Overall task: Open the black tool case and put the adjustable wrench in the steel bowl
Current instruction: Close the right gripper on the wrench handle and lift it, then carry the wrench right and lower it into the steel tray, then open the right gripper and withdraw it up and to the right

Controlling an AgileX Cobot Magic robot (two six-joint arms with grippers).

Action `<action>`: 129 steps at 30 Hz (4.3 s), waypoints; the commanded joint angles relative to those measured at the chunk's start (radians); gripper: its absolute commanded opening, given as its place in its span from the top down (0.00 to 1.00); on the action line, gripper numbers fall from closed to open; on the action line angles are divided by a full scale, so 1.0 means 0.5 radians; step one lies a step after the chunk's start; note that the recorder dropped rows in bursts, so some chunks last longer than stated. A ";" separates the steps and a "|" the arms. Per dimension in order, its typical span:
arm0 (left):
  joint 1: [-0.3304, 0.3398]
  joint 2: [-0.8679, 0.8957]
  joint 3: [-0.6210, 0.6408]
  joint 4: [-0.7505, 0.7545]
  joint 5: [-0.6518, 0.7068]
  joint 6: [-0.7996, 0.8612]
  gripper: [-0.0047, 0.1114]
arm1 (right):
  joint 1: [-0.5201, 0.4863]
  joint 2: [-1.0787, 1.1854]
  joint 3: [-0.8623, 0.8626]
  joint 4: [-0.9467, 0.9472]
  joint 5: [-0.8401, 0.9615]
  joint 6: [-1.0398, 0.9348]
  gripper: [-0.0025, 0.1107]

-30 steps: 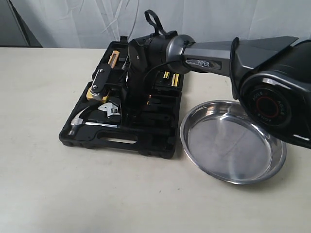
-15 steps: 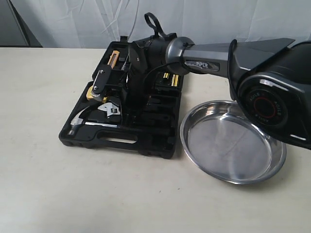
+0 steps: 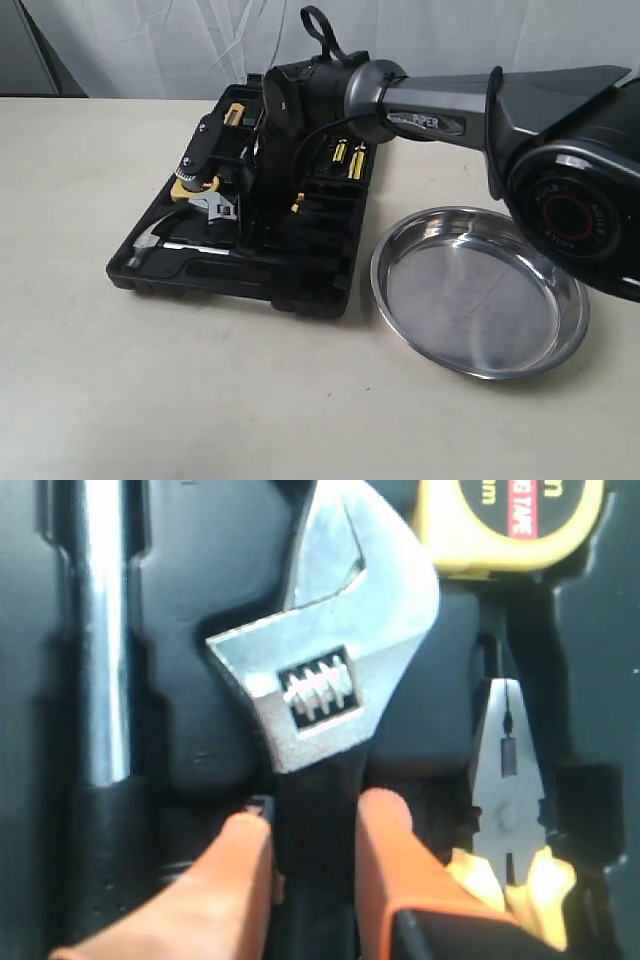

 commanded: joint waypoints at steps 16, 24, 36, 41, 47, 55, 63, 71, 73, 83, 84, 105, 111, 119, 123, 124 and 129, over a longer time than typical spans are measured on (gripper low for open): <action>-0.002 0.007 -0.004 -0.003 -0.011 -0.002 0.96 | -0.010 -0.174 -0.008 0.107 -0.005 0.011 0.99; -0.002 0.007 -0.004 -0.003 -0.011 -0.002 0.96 | -0.063 -0.373 0.137 0.014 -0.006 0.322 0.99; -0.002 0.007 -0.004 -0.003 -0.011 -0.002 0.96 | -0.369 -0.998 1.153 0.031 -0.394 0.569 0.99; -0.002 0.007 -0.004 -0.003 -0.011 -0.002 0.96 | -0.493 -1.211 1.540 0.039 -0.604 0.608 0.99; -0.002 0.007 -0.004 -0.003 -0.011 -0.002 0.96 | -0.650 -1.266 1.837 0.039 -0.698 0.716 0.99; -0.002 0.007 -0.004 -0.003 -0.011 -0.002 0.96 | -0.685 -1.266 1.991 0.029 -0.820 0.781 0.99; -0.002 0.007 -0.004 -0.003 -0.011 -0.002 0.96 | -0.685 -1.266 1.991 0.015 -0.762 0.805 0.99; -0.002 0.007 -0.004 -0.003 -0.011 -0.002 0.96 | -0.685 -1.266 1.991 -0.042 -0.690 0.808 0.99; -0.002 0.007 -0.004 -0.003 -0.011 -0.002 0.96 | -0.685 -1.266 1.991 -0.042 -0.690 0.808 0.99; -0.002 0.007 -0.004 -0.003 -0.011 -0.002 0.96 | -0.685 -1.266 1.991 -0.052 -0.674 0.940 0.66; -0.002 0.007 -0.004 -0.003 -0.011 -0.002 0.96 | -0.685 -1.266 1.991 -0.079 -0.657 0.940 0.61; -0.002 0.007 -0.004 -0.003 -0.011 -0.002 0.96 | -0.681 -2.152 2.313 0.120 -0.829 1.127 0.98; -0.002 0.007 -0.004 -0.003 -0.011 -0.002 0.96 | -0.681 -2.626 2.378 0.121 -0.641 1.170 0.98; -0.002 0.007 -0.004 -0.003 -0.011 -0.002 0.96 | -0.654 -2.937 2.378 0.121 -0.650 1.170 0.98; -0.002 0.007 -0.004 -0.003 -0.011 -0.002 0.96 | -0.654 -3.139 2.378 0.217 -0.637 1.170 0.98; -0.002 0.007 -0.004 -0.003 -0.011 -0.002 0.96 | -0.670 -3.208 2.378 0.246 -0.637 1.170 0.98; -0.002 0.007 -0.004 -0.003 -0.011 -0.002 0.96 | -0.835 -3.501 2.378 0.259 -0.644 1.170 0.98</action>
